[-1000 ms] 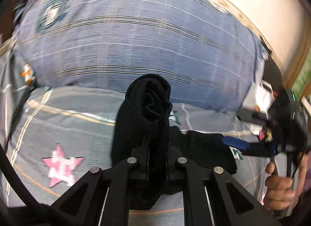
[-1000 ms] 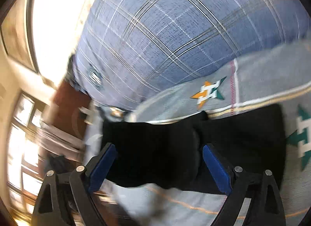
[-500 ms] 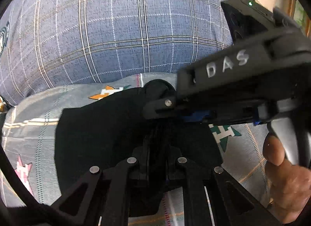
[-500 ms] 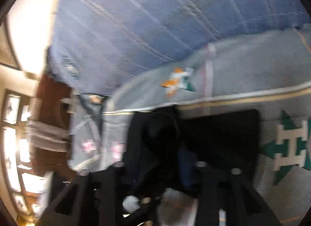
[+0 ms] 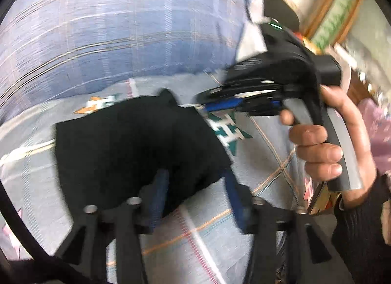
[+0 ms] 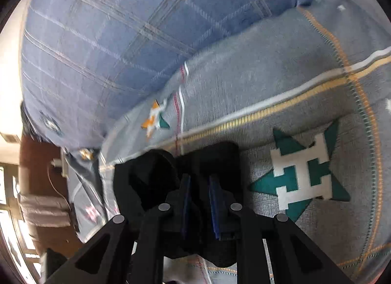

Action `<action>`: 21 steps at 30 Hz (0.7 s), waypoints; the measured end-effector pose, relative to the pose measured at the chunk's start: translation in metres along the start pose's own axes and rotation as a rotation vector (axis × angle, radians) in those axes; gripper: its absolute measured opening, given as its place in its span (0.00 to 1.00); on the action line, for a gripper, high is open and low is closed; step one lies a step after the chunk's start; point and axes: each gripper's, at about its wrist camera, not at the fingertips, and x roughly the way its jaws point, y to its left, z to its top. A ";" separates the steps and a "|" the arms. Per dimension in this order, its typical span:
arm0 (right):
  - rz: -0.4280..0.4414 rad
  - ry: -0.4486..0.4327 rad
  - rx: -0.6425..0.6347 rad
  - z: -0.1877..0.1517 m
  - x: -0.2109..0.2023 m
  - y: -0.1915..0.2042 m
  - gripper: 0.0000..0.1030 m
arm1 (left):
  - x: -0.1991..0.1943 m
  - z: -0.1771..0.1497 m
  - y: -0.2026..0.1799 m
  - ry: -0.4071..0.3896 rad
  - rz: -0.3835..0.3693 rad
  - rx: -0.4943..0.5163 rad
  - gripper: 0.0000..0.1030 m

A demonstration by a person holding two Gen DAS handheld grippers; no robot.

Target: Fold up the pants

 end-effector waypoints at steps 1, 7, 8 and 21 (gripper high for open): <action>0.002 -0.034 -0.015 0.000 -0.007 0.004 0.18 | -0.010 -0.004 0.013 -0.023 0.014 -0.027 0.66; 0.113 -0.174 -0.154 -0.020 -0.035 0.048 0.80 | -0.014 -0.018 0.071 -0.053 0.075 -0.113 0.66; 0.089 -0.183 -0.191 -0.025 -0.031 0.057 0.79 | -0.011 -0.021 0.080 -0.049 0.073 -0.155 0.66; -0.251 -0.187 -0.401 -0.038 0.025 0.097 0.34 | -0.001 -0.029 0.073 -0.029 0.071 -0.145 0.66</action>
